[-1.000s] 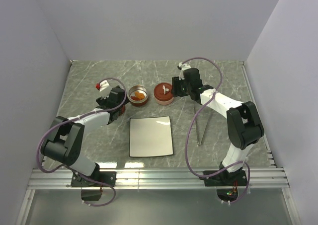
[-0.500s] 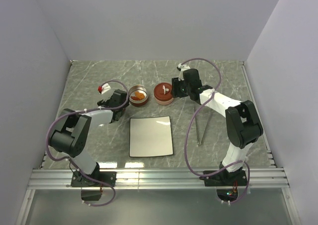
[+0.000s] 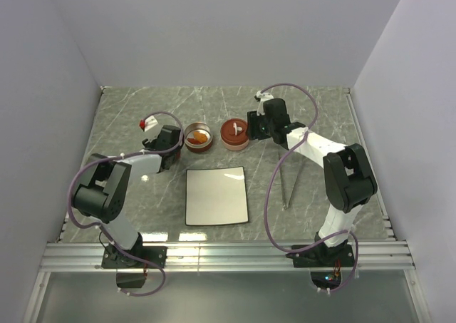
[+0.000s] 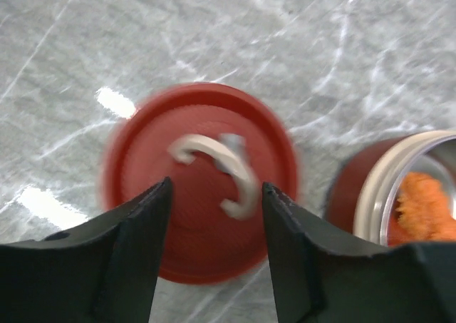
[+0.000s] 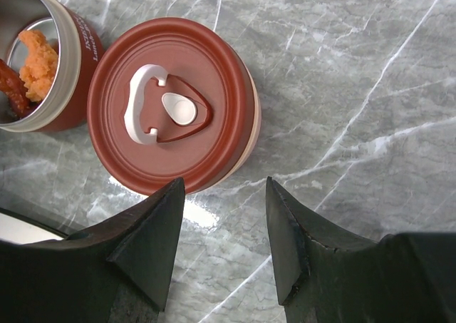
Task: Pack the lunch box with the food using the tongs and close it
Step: Pick up the lid of the lunch box with the left arm
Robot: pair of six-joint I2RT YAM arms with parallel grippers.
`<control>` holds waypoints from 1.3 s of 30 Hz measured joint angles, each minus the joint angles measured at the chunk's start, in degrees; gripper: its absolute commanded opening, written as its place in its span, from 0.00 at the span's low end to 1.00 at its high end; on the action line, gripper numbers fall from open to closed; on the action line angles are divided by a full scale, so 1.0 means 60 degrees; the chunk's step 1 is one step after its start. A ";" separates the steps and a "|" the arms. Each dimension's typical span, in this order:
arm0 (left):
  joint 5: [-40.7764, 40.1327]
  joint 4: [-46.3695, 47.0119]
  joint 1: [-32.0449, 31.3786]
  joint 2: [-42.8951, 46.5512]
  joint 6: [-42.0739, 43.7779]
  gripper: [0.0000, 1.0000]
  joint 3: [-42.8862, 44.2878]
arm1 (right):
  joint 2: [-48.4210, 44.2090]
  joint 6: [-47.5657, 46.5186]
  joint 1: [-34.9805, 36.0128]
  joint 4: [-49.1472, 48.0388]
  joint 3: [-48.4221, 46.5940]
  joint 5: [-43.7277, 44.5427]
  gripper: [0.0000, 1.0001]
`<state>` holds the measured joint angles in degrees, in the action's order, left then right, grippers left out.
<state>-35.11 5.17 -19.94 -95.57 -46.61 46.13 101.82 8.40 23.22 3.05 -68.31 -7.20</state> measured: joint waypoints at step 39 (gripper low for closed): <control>0.1825 0.1118 0.0379 0.0867 0.2262 0.00 -0.0637 | 0.0004 -0.0066 -0.0004 0.0087 -0.0007 0.0062 0.56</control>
<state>-24.16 11.88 -17.67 -90.37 -33.04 42.30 101.84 8.01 23.20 3.57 -68.36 -6.83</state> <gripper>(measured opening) 0.036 0.556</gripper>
